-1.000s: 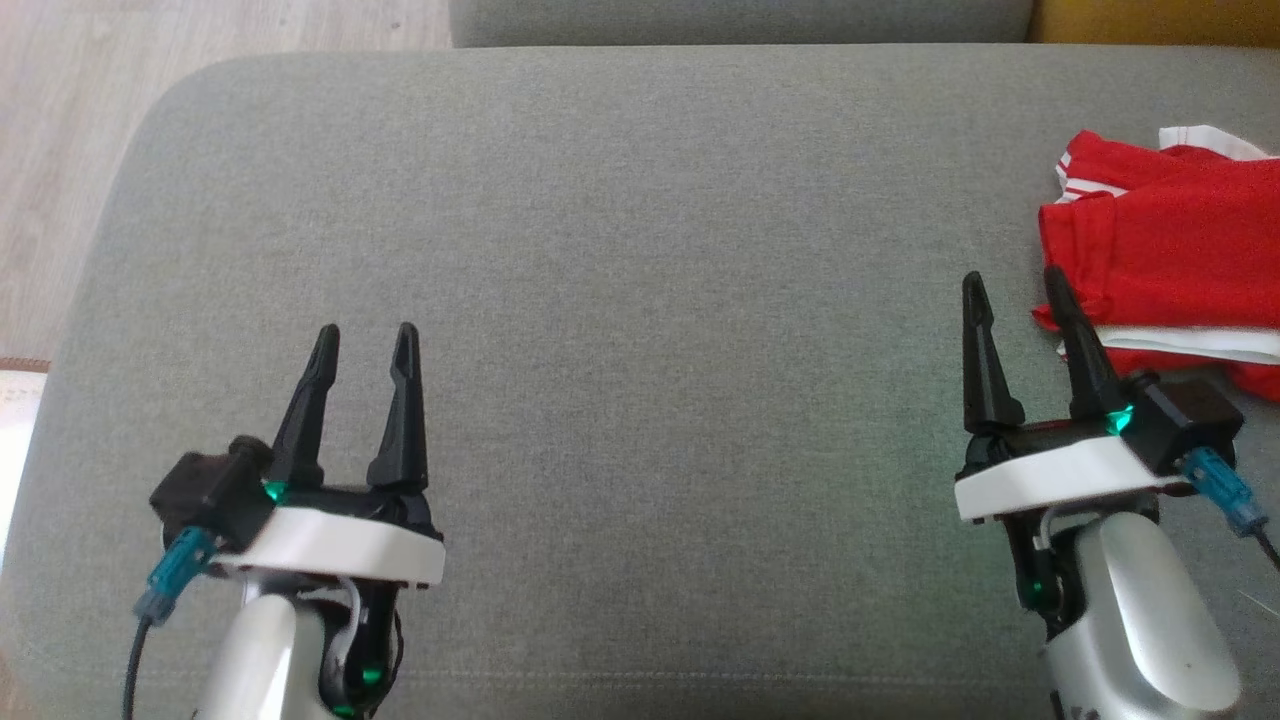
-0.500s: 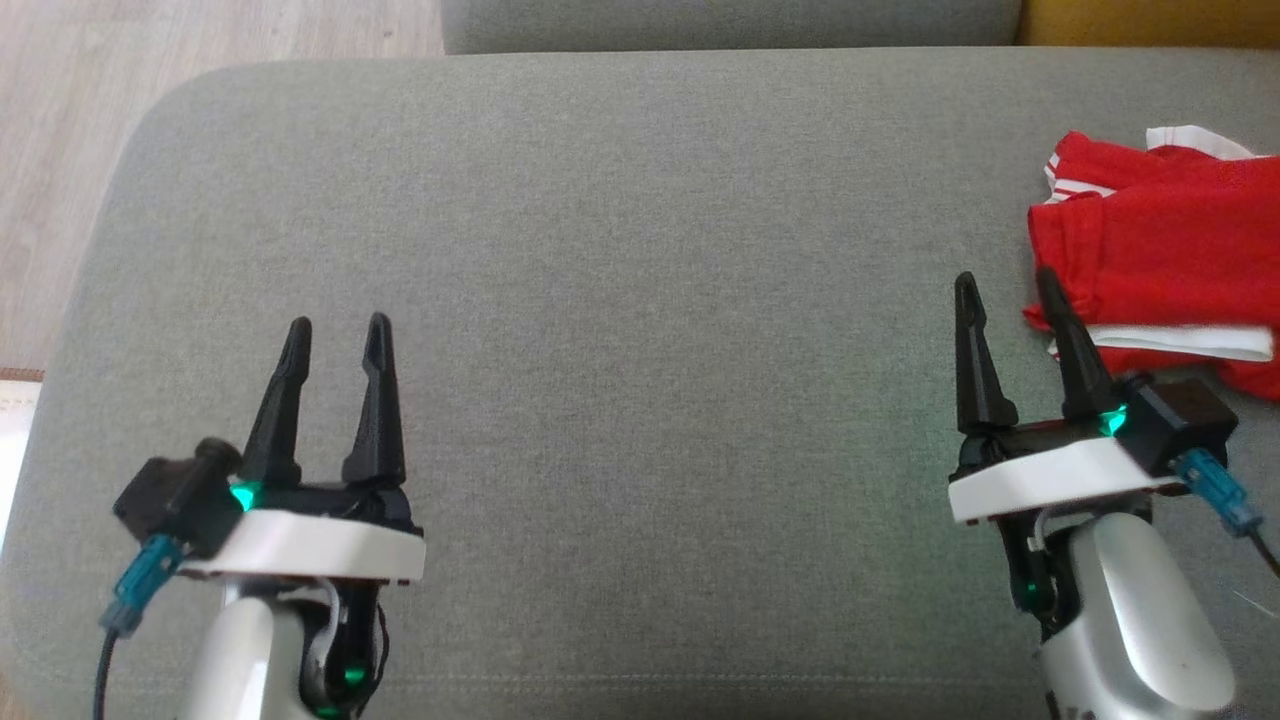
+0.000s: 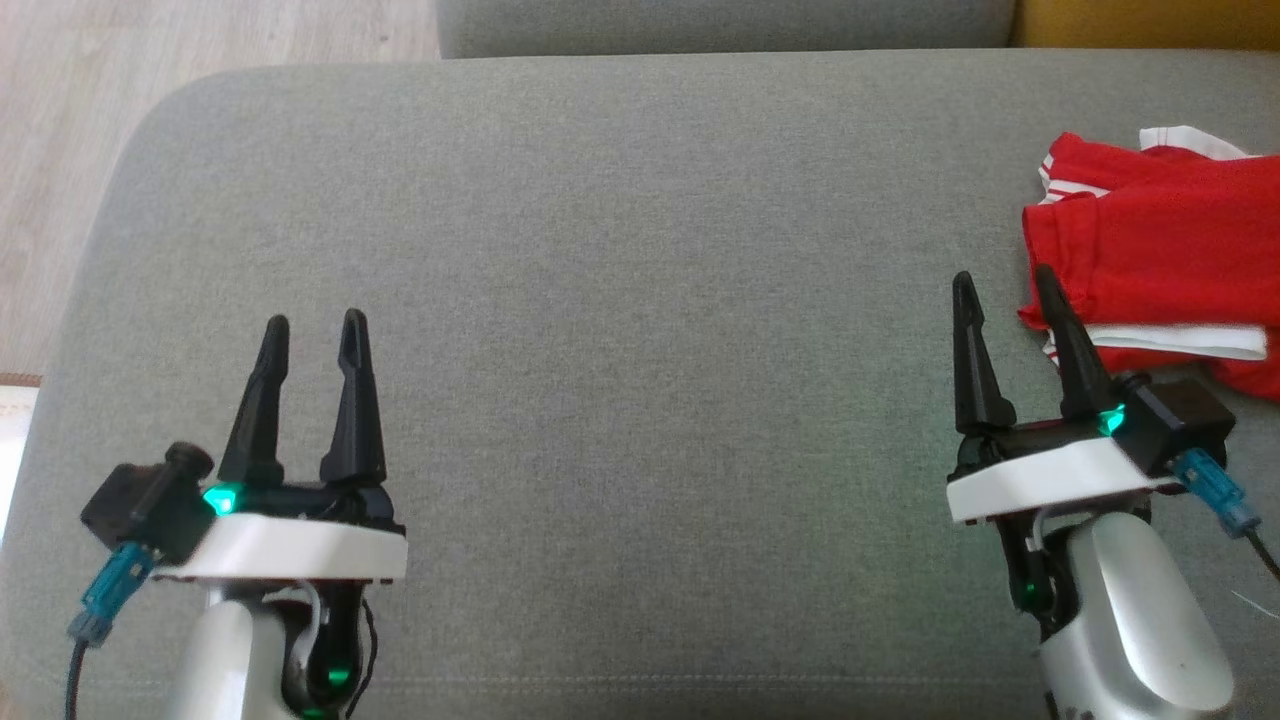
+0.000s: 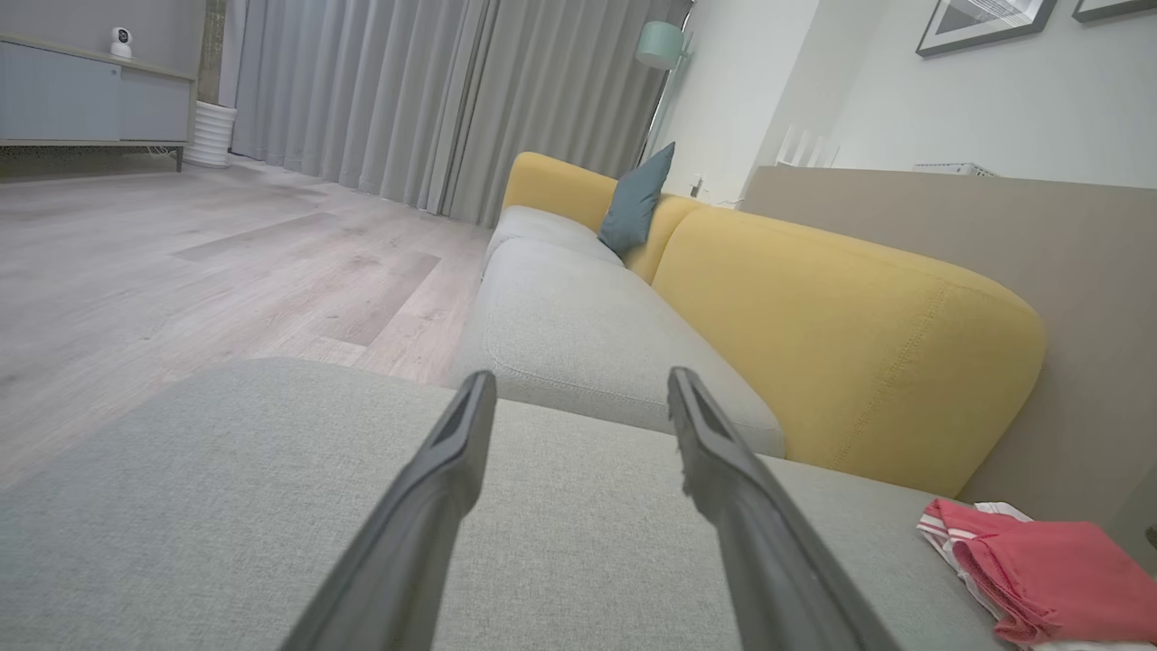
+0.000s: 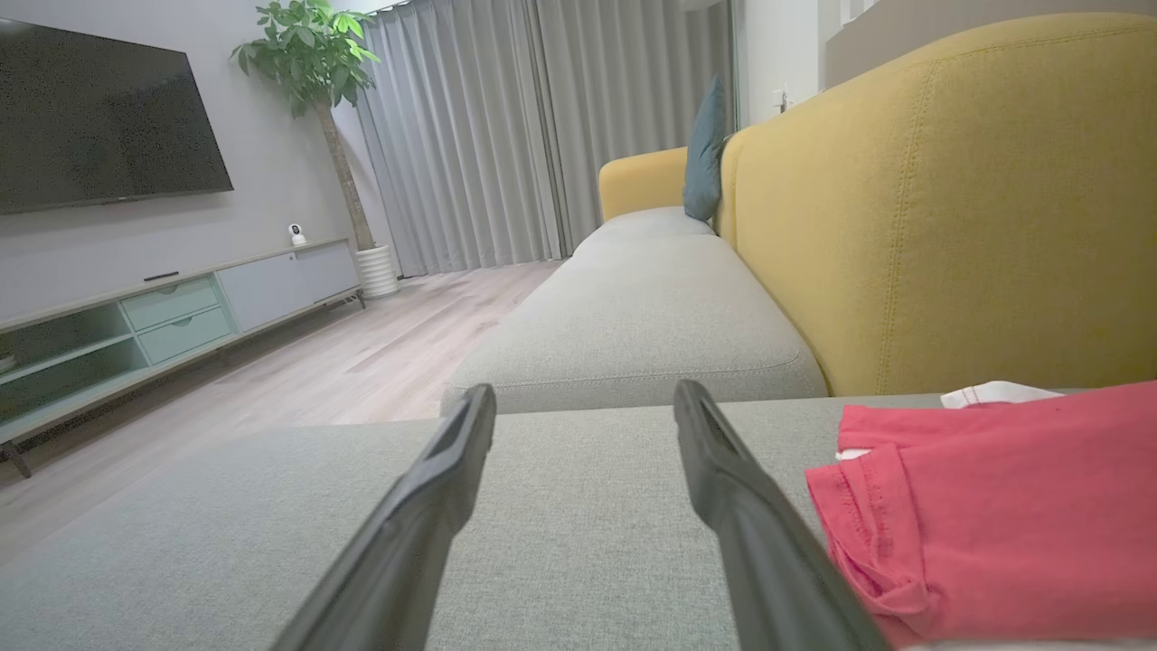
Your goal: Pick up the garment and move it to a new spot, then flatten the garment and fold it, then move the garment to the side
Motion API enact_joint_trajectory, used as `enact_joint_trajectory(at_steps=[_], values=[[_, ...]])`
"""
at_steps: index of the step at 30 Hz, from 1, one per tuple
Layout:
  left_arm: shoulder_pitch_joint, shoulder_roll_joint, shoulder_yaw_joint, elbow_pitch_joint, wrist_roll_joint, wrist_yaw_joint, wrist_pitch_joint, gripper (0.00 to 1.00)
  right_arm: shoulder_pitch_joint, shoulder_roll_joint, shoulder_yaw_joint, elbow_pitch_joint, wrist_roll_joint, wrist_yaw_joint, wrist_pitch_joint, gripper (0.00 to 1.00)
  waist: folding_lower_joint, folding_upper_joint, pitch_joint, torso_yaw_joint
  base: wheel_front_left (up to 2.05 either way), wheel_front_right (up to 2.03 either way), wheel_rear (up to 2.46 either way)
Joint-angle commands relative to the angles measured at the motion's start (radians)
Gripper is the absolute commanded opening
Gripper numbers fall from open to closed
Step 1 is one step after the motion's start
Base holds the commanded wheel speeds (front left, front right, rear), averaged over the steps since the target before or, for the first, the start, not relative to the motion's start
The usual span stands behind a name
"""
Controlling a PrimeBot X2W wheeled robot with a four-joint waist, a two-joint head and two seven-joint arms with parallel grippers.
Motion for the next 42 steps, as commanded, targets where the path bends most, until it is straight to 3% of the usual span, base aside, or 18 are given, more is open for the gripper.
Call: enact_joint_trajectory(at_steps=[1, 8, 9, 12, 42], values=[[-0.013, 0.013, 0.038, -0.034, 0.005, -0.003, -0.005, 1.0, -0.028, 0.005, 0.025, -0.038, -0.002, 0.003, -0.011, 1.0, 0.0, -0.0001, 0.0, 0.0, 0.0, 0.0, 0.0], [-0.014, 0.013, 0.036, -0.037, -0.002, -0.008, -0.005, 1.0, -0.028, 0.005, 0.029, -0.043, 0.001, 0.003, -0.011, 1.0, 0.0, -0.0001, 0.0, 0.001, 0.0, 0.0, 0.0], [0.015, 0.0, 0.0, -0.001, -0.008, -0.003, 0.0, 0.0, 0.0, 0.0, 0.005, -0.007, 0.0, 0.0, 0.0, 0.0, 0.0, -0.0001, 0.0, 0.001, 0.0, 0.0, 0.0], [0.028, -0.006, -0.005, 0.049, -0.009, -0.003, 0.001, 0.0, 0.019, 0.001, 0.009, 0.037, 0.002, 0.0, 0.002, 0.0, 0.0, -0.0001, 0.0, 0.001, 0.0, 0.0, 0.0], [0.015, 0.014, 0.021, 0.088, -0.316, -0.012, 0.071, 0.0, 0.045, -0.01, -0.021, 0.016, 0.344, 0.001, 0.073, 0.0, 0.0, -0.0001, -0.026, -0.009, 0.0, 0.0, 0.0]])
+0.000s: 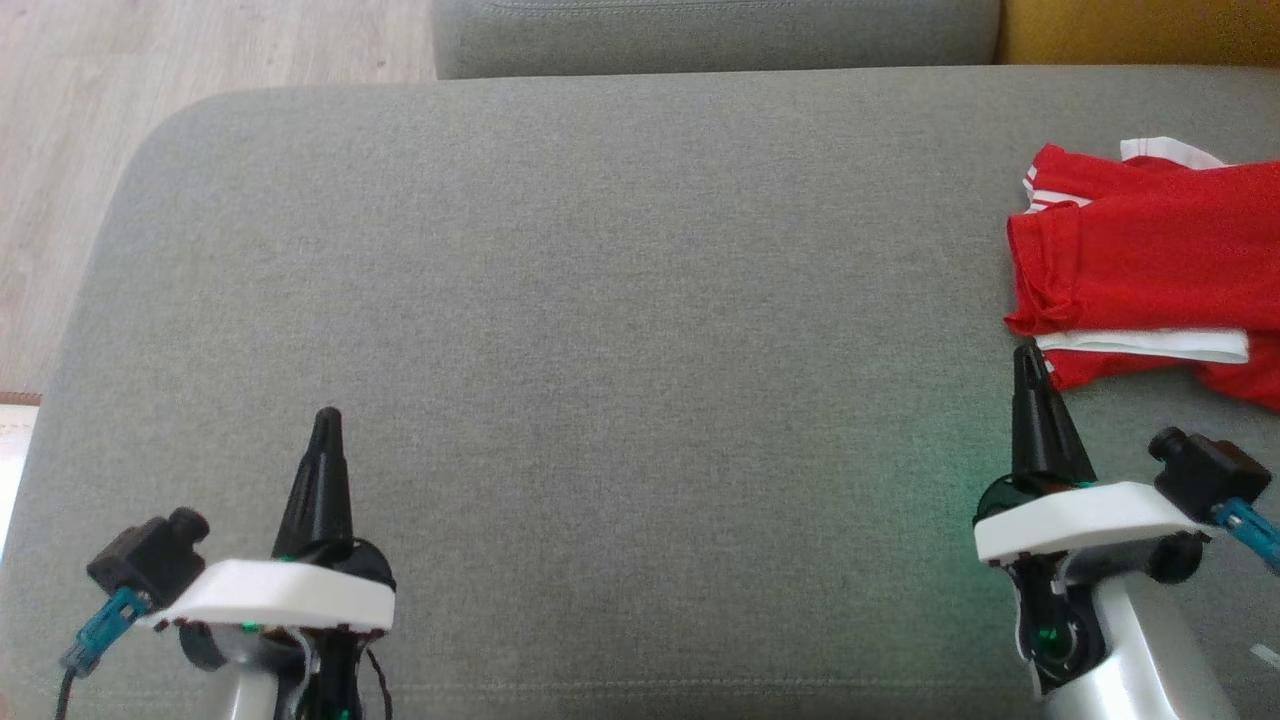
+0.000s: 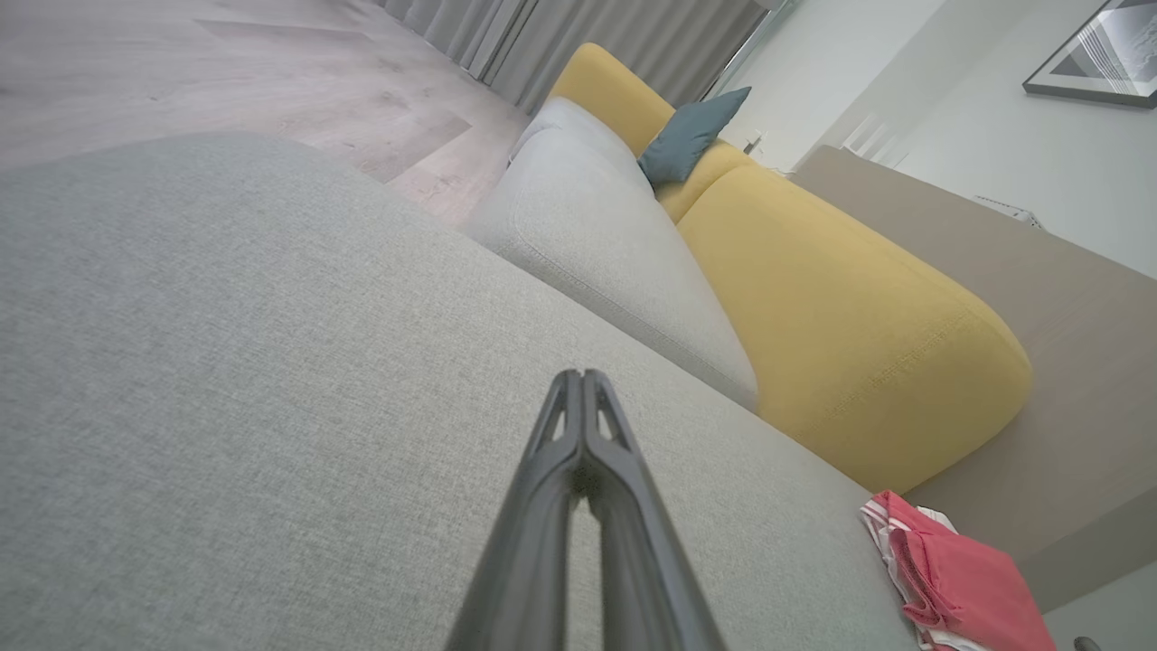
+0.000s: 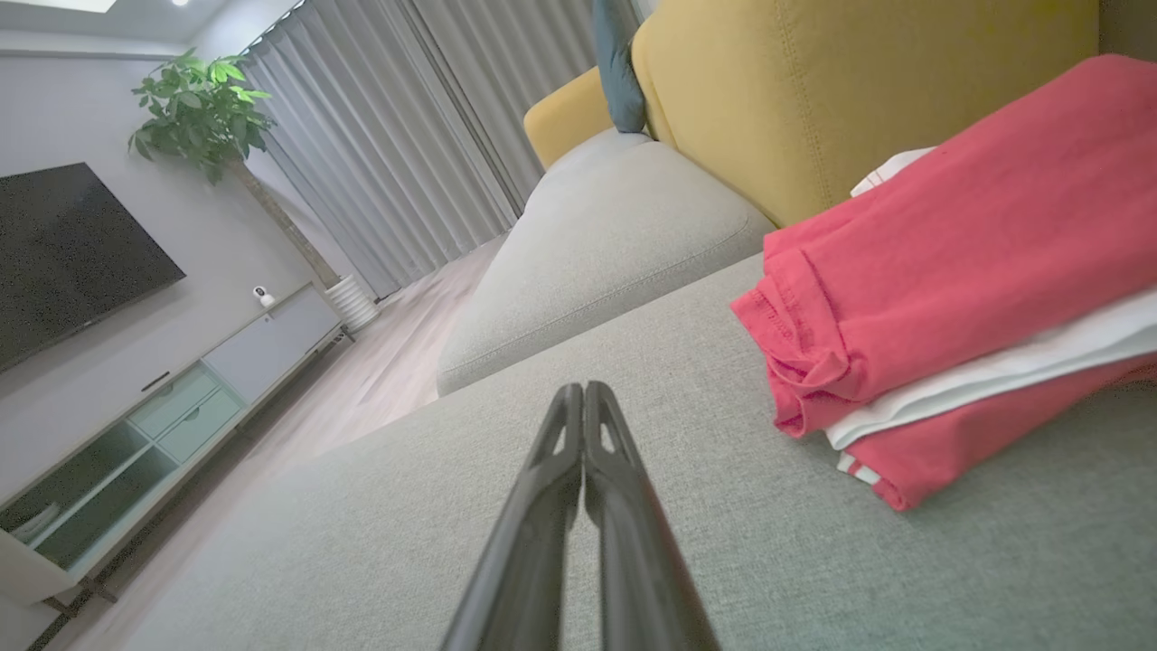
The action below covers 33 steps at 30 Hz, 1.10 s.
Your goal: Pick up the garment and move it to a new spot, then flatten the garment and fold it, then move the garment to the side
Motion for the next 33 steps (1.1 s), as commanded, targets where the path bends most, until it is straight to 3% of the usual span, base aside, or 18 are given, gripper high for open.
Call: enact_joint_trajectory(at_steps=[1, 33], values=[[-0.052, 0.018, 0.021, -0.029, -0.023, -0.009, 0.005, 0.0, -0.028, -0.011, -0.002, -0.039, 0.026, 0.001, 0.008, 0.0, 0.0, 0.0, -0.001, 0.0, 0.0, 0.0, 0.0], [-0.065, 0.03, 0.062, 0.01, -0.35, -0.02, 0.091, 0.0, 0.001, -0.016, -0.046, -0.061, 0.395, 0.002, 0.094, 0.0, 0.0, 0.0, -0.029, -0.011, 0.0, 0.0, 0.0]])
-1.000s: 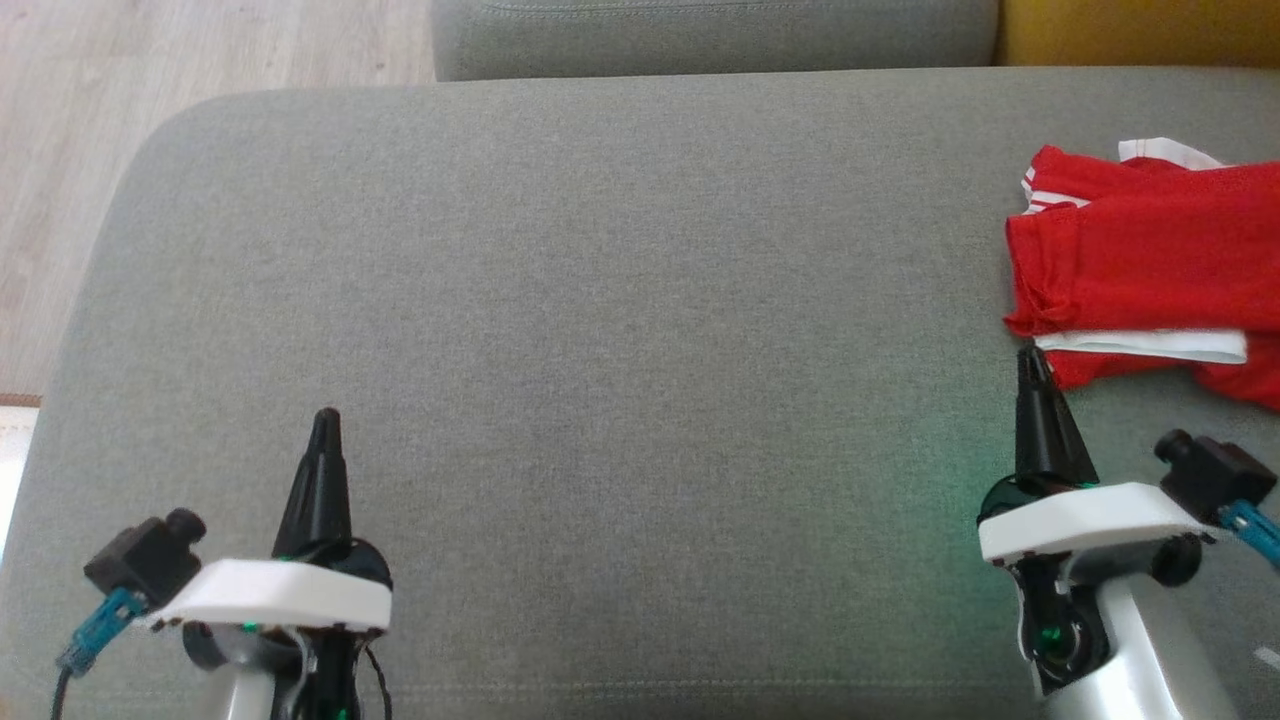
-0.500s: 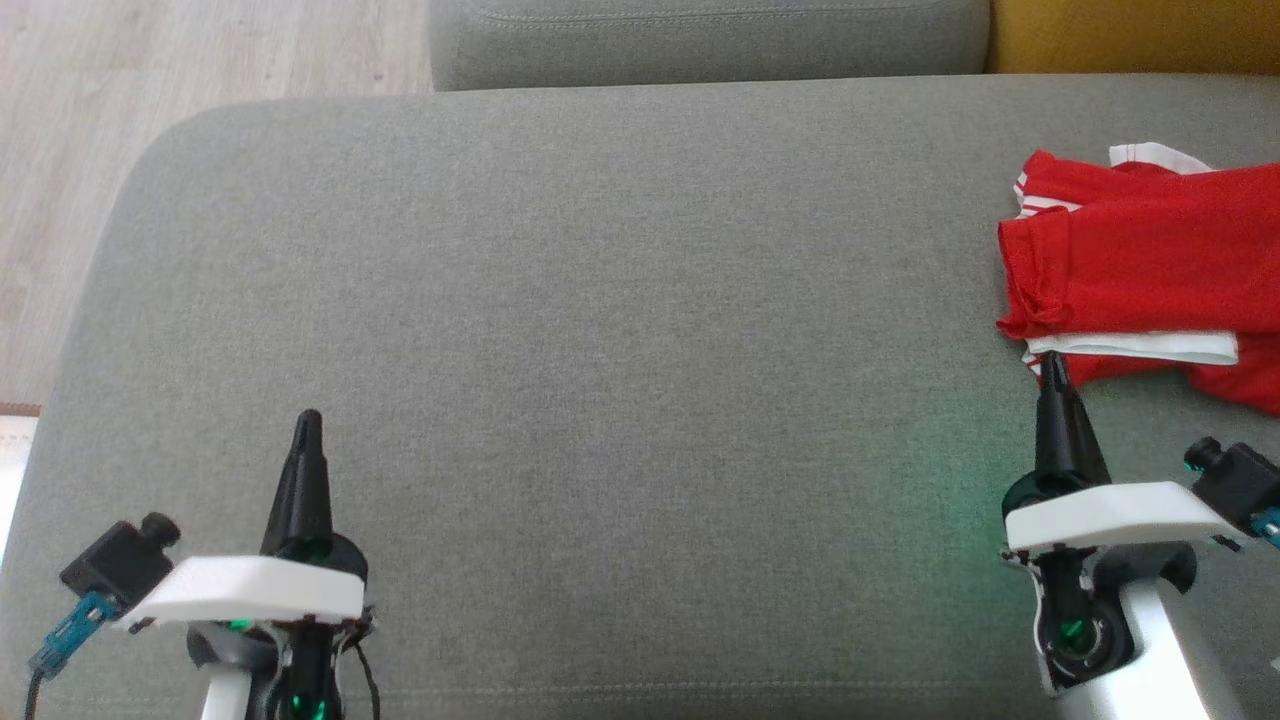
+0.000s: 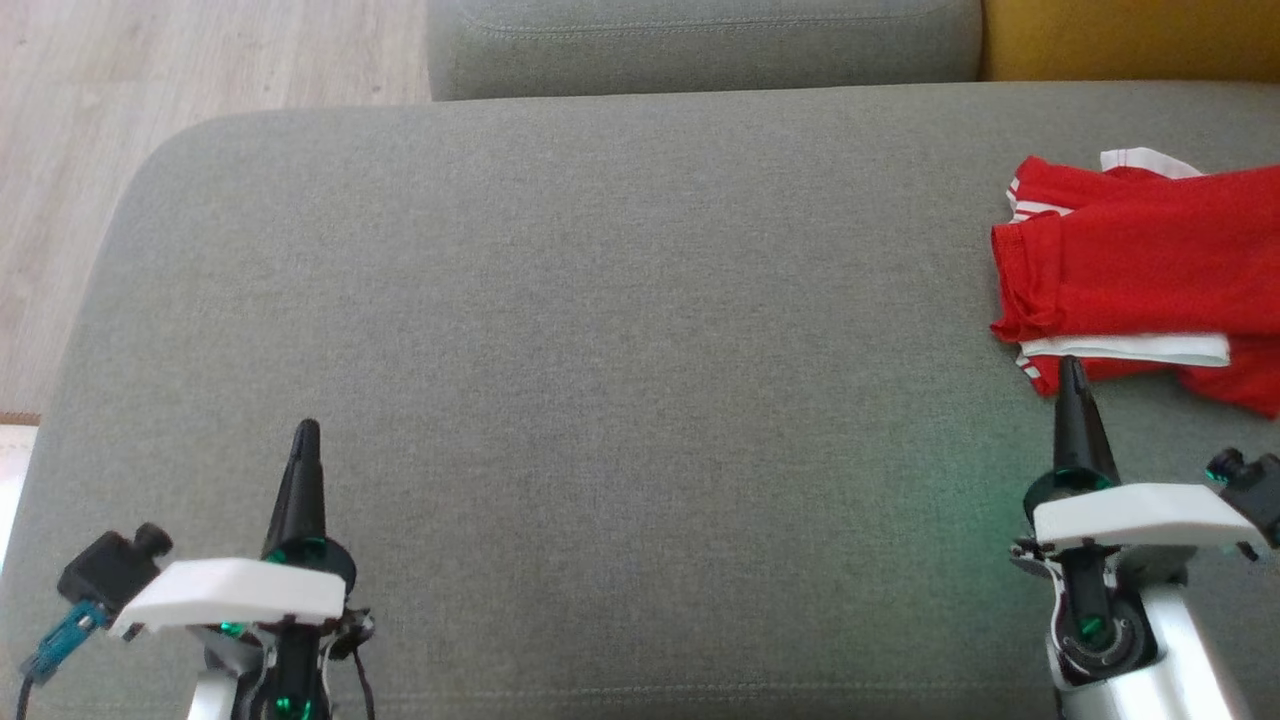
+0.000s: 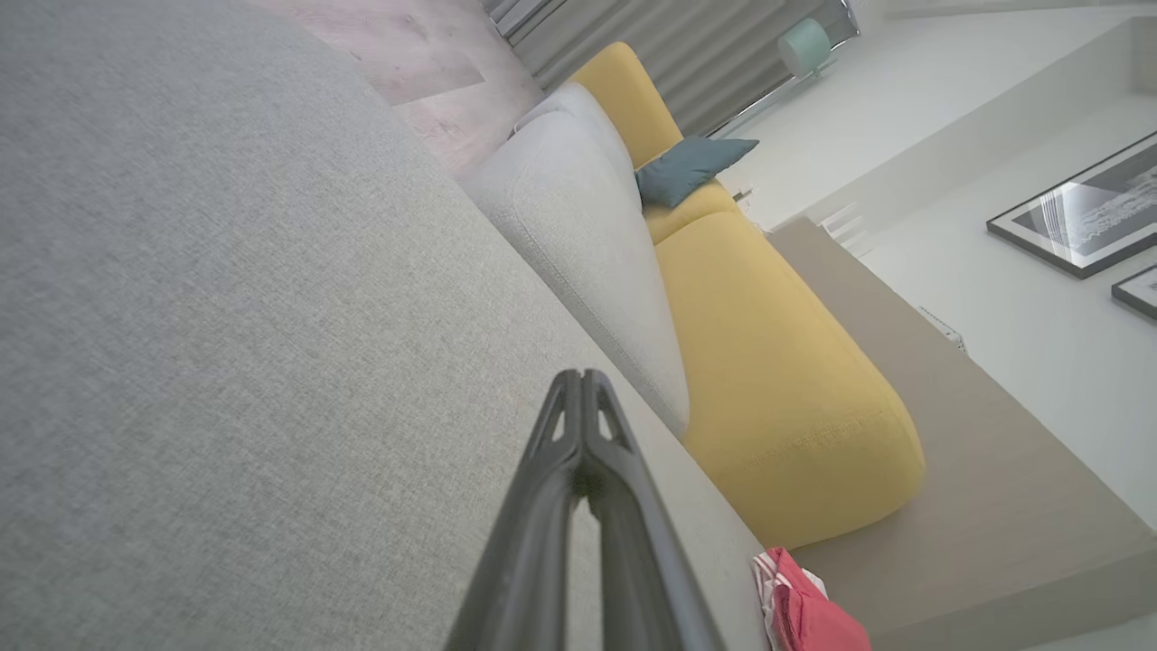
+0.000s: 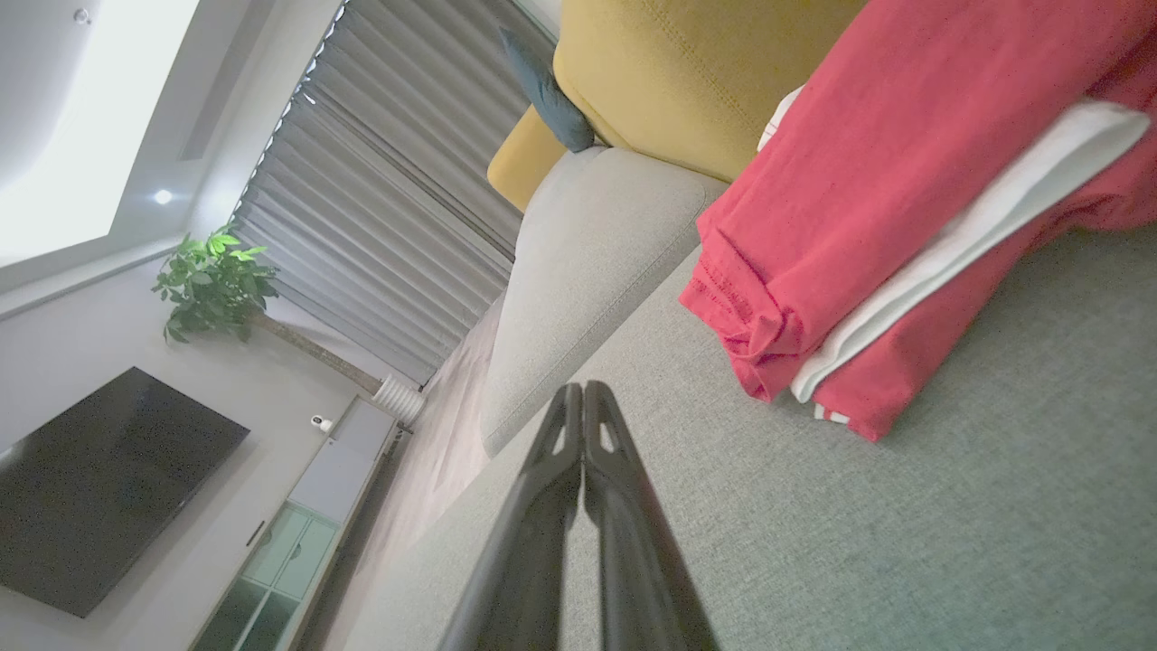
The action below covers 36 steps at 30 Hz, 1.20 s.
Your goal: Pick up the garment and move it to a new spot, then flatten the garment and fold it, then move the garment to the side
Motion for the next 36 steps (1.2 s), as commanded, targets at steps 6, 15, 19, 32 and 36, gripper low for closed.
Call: enact_joint_trajectory(at_steps=[6, 15, 19, 32, 36], values=[[-0.055, 0.019, 0.037, -0.021, -0.073, -0.007, 0.022, 0.0, -0.009, -0.014, -0.006, -0.042, 0.084, 0.002, 0.02, 0.0, 0.0, -0.0001, -0.005, -0.002, 0.0, 0.0, 0.0], [-0.059, 0.021, 0.052, -0.008, -0.174, -0.01, 0.051, 0.0, 0.0, -0.014, -0.022, -0.049, 0.197, 0.002, 0.049, 0.0, 0.0, -0.0001, -0.014, -0.005, 0.0, 0.0, 0.0], [-0.061, 0.022, 0.058, -0.003, -0.214, -0.011, 0.063, 0.0, 0.003, -0.014, -0.028, -0.052, 0.243, 0.002, 0.06, 0.0, 0.0, -0.0001, -0.018, -0.007, 0.0, 0.0, 0.0], [-0.067, 0.024, 0.079, 0.013, -0.343, -0.016, 0.101, 0.0, 0.015, -0.014, -0.049, -0.061, 0.39, 0.003, 0.098, 0.0, 0.0, -0.0001, -0.029, -0.011, 0.0, 0.0, 0.0], [-0.069, 0.024, 0.085, 0.019, -0.383, -0.017, 0.113, 0.0, 0.018, -0.013, -0.056, -0.063, 0.435, 0.003, 0.11, 0.0, 0.0, -0.0001, -0.032, -0.012, 0.0, 0.0, 0.0]])
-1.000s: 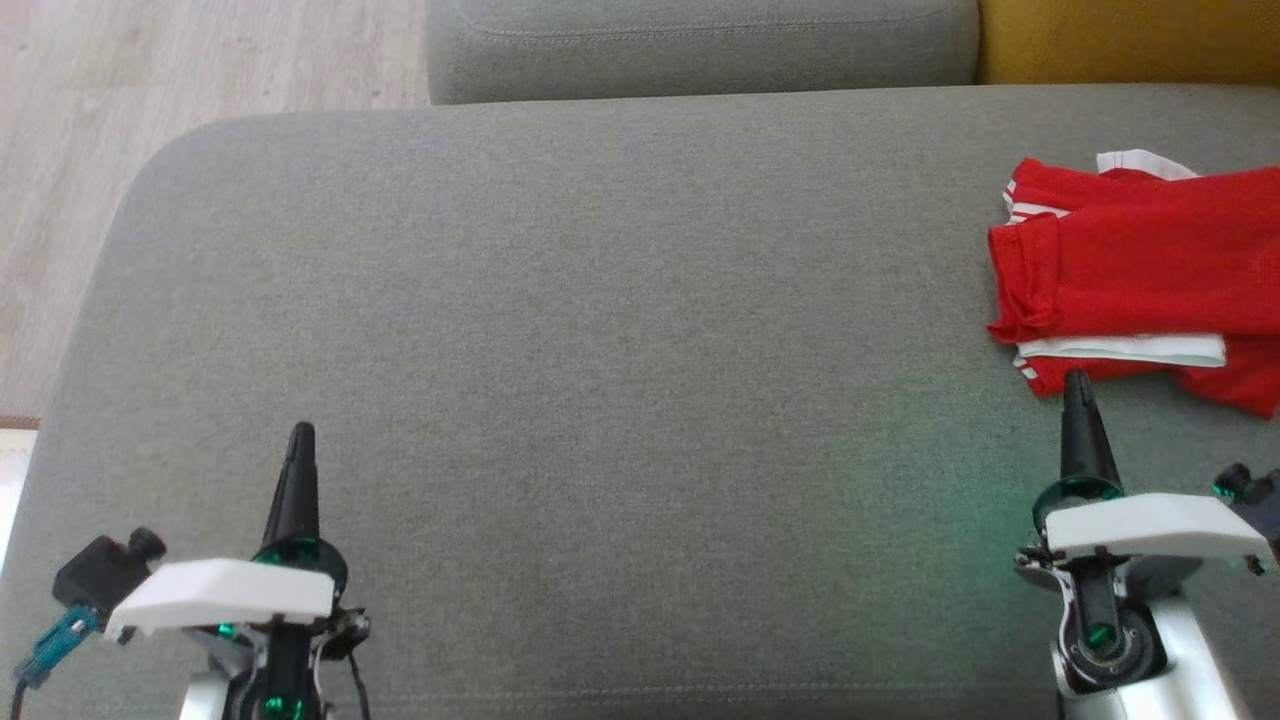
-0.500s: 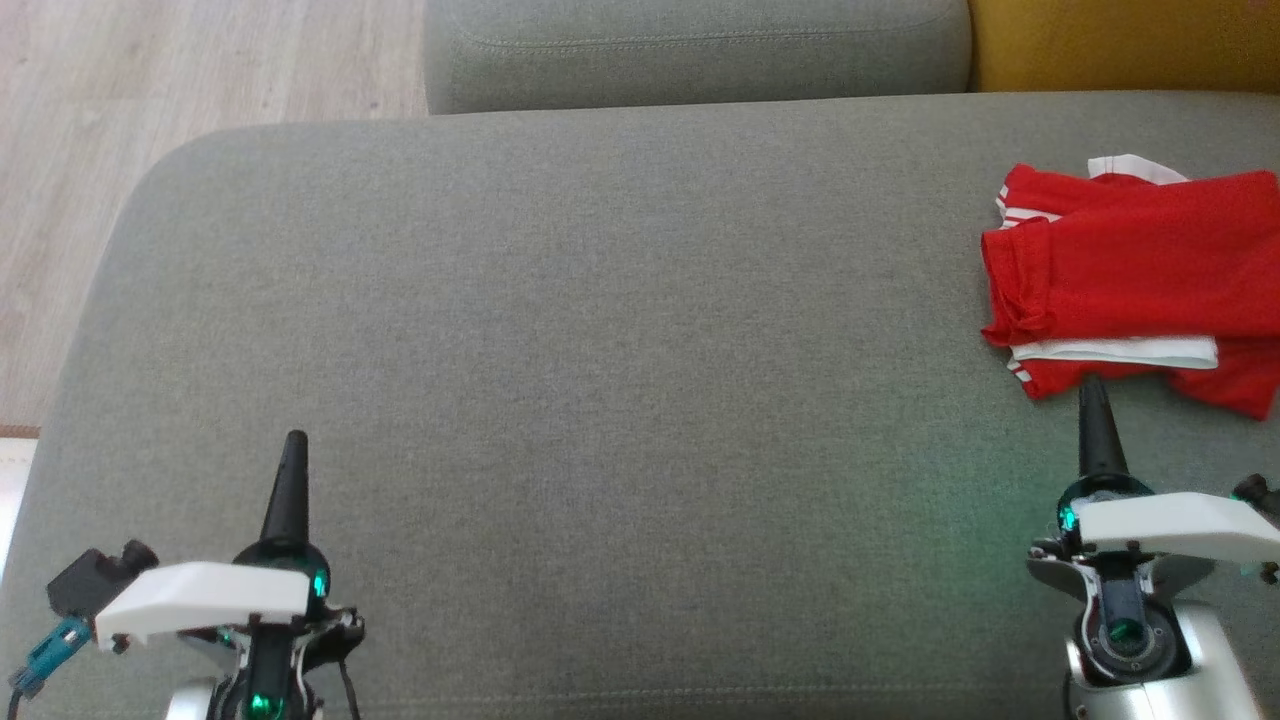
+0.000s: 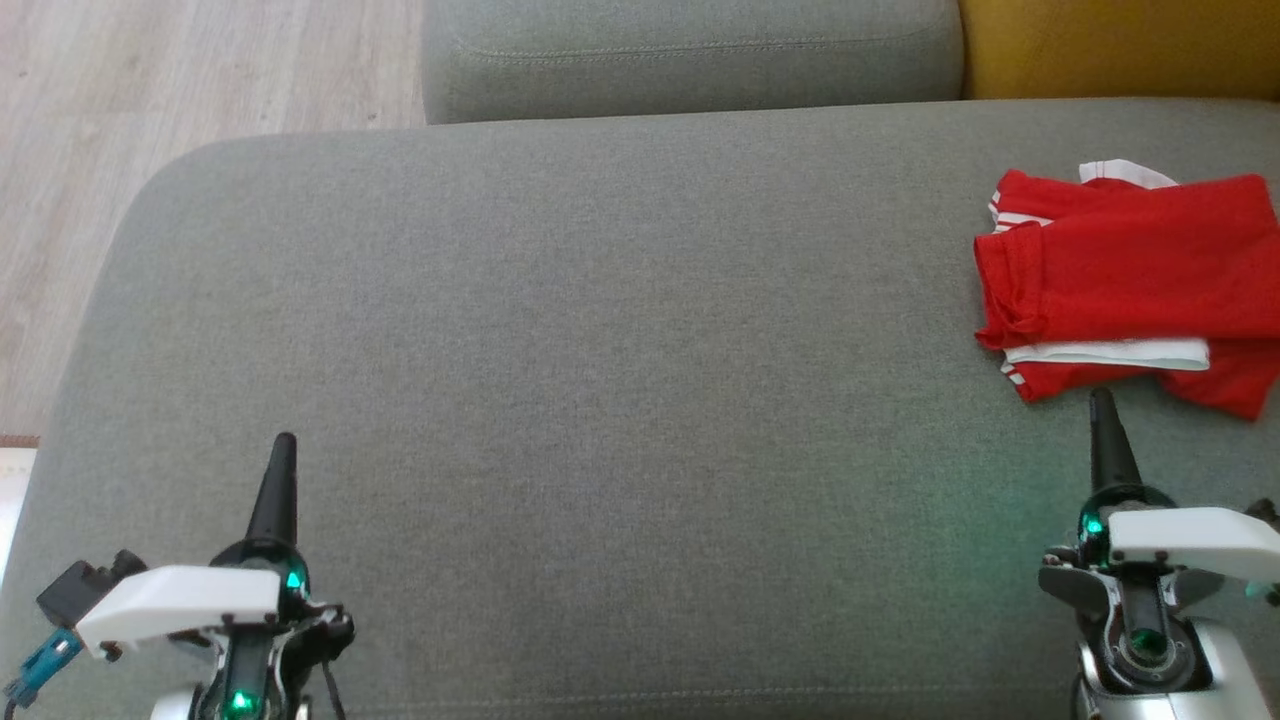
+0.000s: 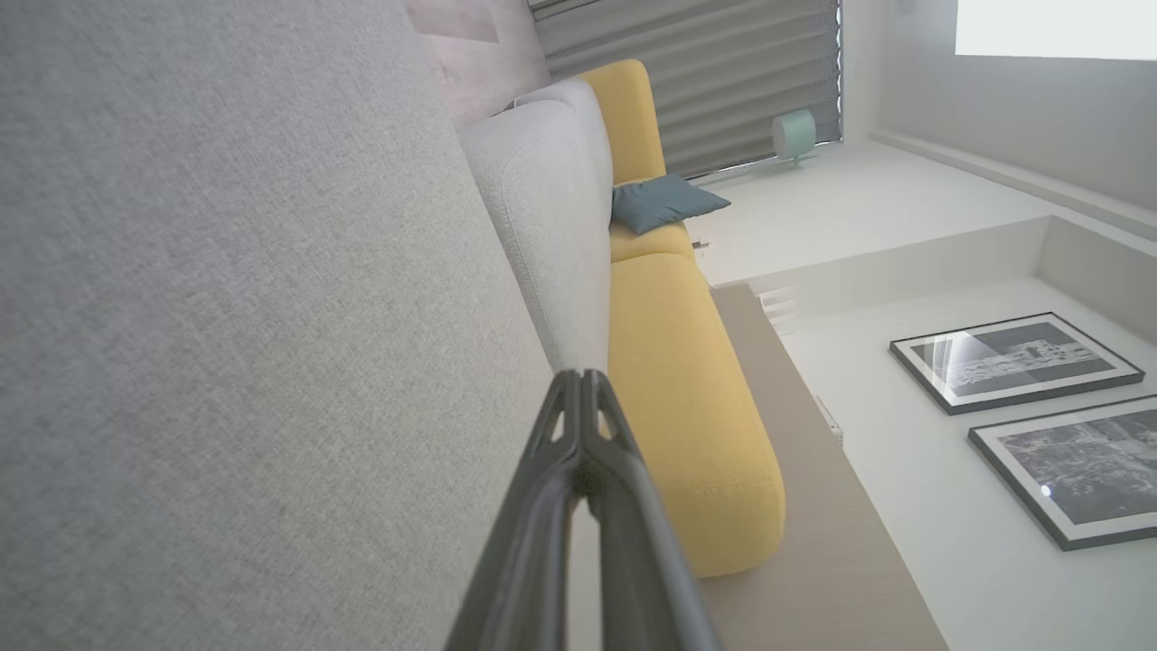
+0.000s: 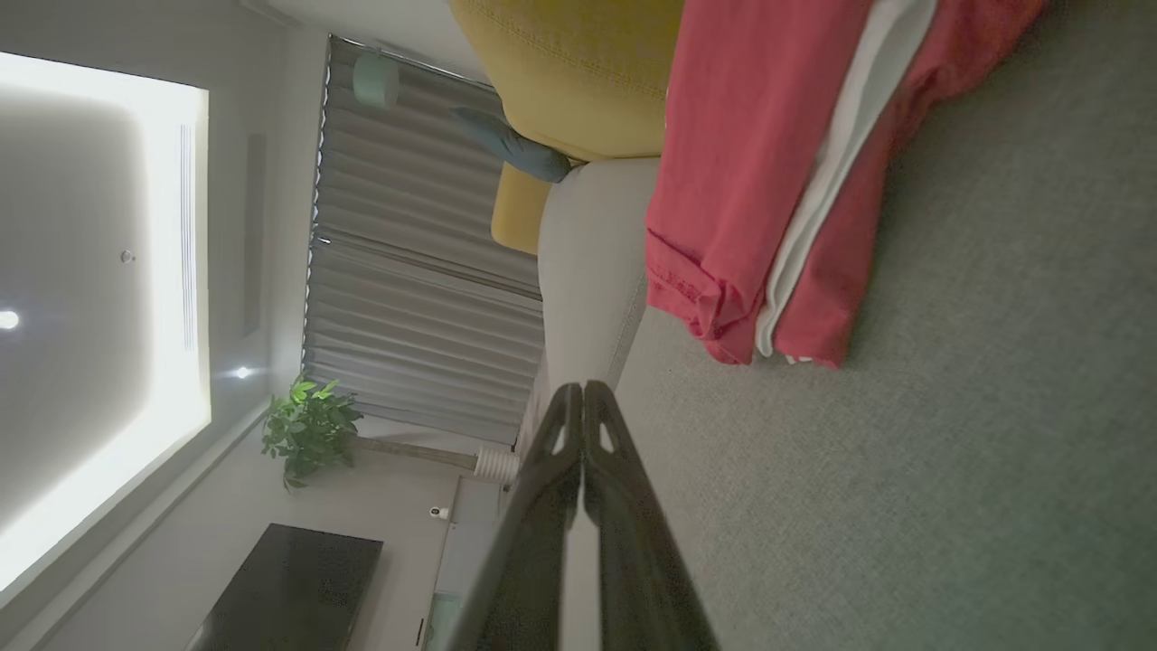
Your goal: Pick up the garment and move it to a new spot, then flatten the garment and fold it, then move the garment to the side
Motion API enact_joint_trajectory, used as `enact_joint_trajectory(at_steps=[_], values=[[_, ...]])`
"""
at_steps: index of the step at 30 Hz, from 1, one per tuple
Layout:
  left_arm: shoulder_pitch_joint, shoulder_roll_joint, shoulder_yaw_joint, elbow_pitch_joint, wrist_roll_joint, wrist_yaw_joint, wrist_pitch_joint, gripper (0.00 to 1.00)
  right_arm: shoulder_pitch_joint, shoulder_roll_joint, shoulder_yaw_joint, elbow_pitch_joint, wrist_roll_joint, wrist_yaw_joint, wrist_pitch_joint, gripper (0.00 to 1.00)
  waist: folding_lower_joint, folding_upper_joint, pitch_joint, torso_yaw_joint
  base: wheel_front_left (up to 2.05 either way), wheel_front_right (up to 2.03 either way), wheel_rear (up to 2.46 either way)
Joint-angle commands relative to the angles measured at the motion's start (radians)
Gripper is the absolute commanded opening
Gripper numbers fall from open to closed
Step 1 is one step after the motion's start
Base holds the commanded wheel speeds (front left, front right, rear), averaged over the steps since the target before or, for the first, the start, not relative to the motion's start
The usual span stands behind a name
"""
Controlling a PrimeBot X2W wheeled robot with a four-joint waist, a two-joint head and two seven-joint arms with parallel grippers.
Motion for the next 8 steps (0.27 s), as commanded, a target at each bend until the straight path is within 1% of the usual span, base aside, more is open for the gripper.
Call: enact_joint_trajectory(at_steps=[1, 8], values=[[-0.06, 0.02, 0.032, -0.023, -0.033, -0.008, 0.01, 0.0, -0.022, -0.013, 0.008, -0.042, 0.04, 0.003, 0.013, 0.0, 0.0, 0.0, -0.002, -0.001, 0.0, 0.0, 0.0], [-0.063, 0.02, 0.043, -0.014, -0.102, -0.01, 0.031, 0.0, -0.016, -0.012, -0.004, -0.047, 0.119, 0.003, 0.034, 0.0, 0.0, 0.0, -0.008, -0.003, 0.0, 0.0, 0.0]])
